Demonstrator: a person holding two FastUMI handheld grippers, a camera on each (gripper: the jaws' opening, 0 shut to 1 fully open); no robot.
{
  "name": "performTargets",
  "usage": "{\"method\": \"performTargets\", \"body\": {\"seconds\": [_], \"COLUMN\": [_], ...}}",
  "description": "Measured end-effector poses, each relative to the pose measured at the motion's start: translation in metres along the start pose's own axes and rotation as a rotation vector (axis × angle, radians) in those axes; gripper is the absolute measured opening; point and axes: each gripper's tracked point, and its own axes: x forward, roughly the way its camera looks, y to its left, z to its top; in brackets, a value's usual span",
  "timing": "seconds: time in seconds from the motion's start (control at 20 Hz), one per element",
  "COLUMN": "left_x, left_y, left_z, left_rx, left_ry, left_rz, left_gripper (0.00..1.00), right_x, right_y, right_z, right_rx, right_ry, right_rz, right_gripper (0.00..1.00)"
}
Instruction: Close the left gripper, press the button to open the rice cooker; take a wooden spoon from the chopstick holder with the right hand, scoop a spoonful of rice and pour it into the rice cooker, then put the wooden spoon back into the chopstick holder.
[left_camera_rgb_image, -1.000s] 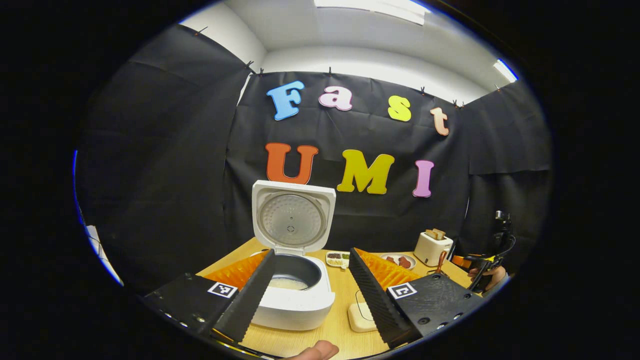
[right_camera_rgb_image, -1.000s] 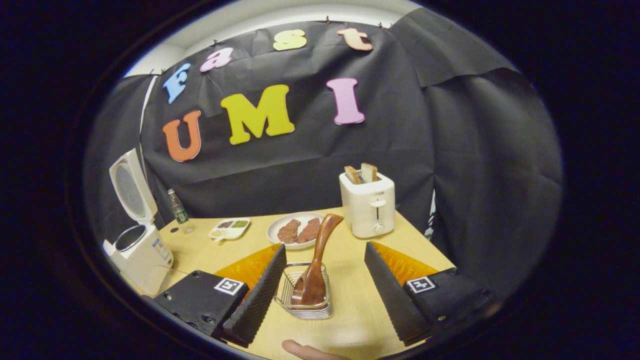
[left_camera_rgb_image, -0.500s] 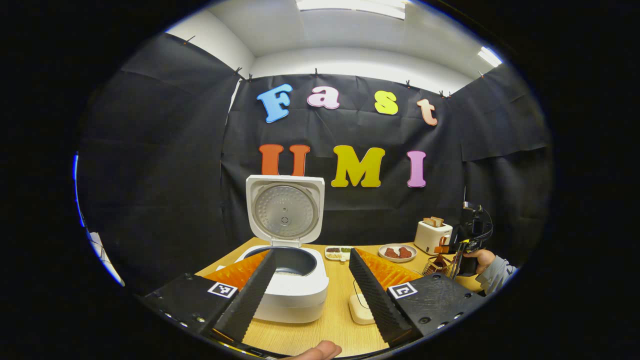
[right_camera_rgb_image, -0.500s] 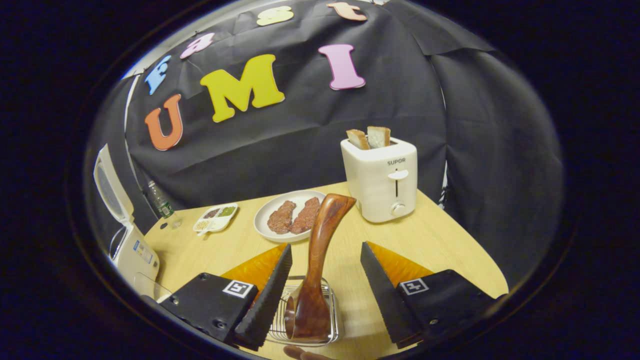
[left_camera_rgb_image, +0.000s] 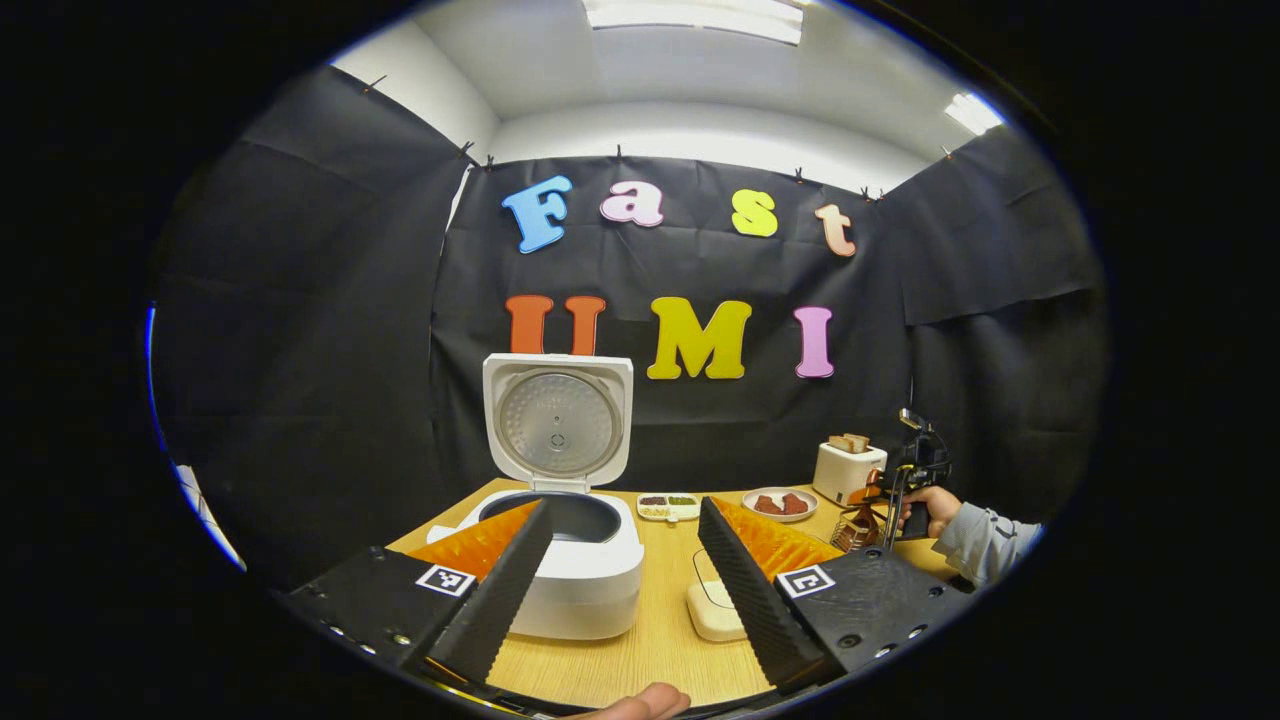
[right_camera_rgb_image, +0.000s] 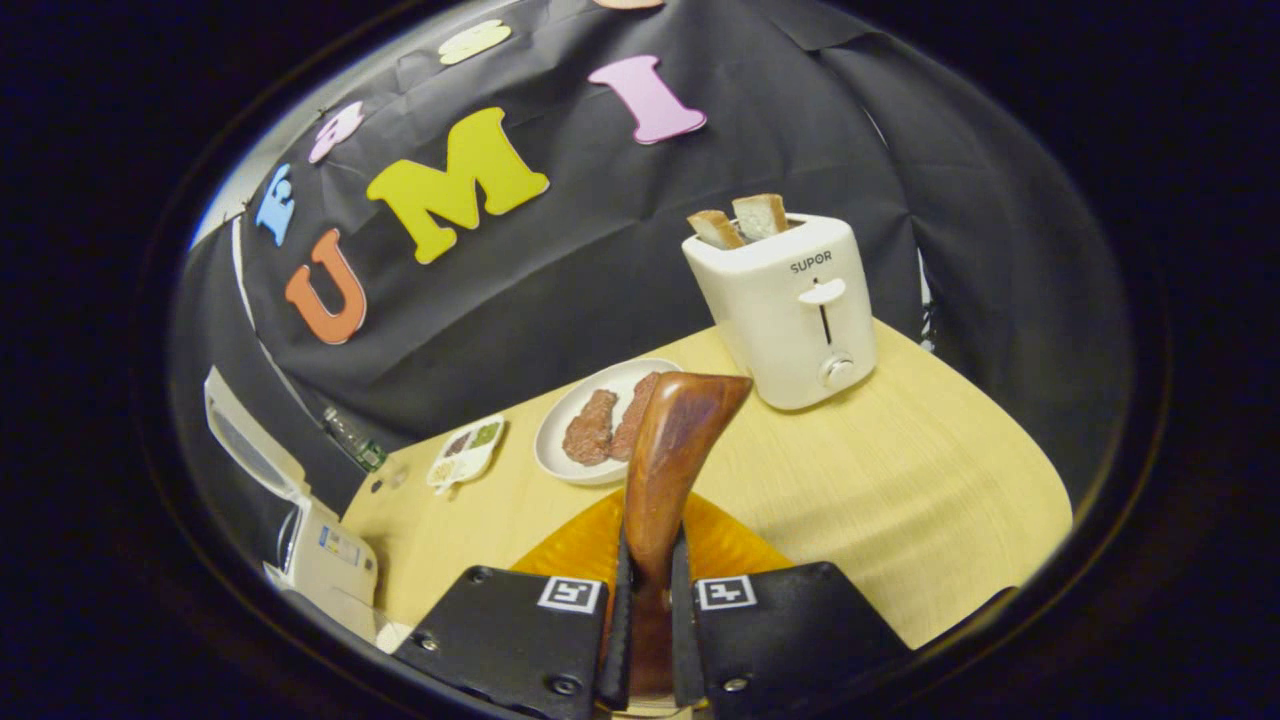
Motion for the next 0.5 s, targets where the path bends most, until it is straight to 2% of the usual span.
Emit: {"method": "performTargets", "body": {"seconds": [0.35,0.5], "left_x": [-0.029,-0.042], "left_y": [0.01,0.018], "left_z": [-0.005,-0.008], "left_rx": [-0.013,-0.044], "left_ry": [0.018,0.018], "left_rz": [-0.035,-0.04], "left_gripper": [0.94,0.94], "right_x": [-0.066,-0.088], "right_y": [0.015,0.018], "right_z": [0.031,0.042], "right_rx": [-0.042,-0.057], "right_ry": [-0.129,-0.174], "right_rz": [-0.008,-0.042], "right_gripper": [0.19,0.19]}}
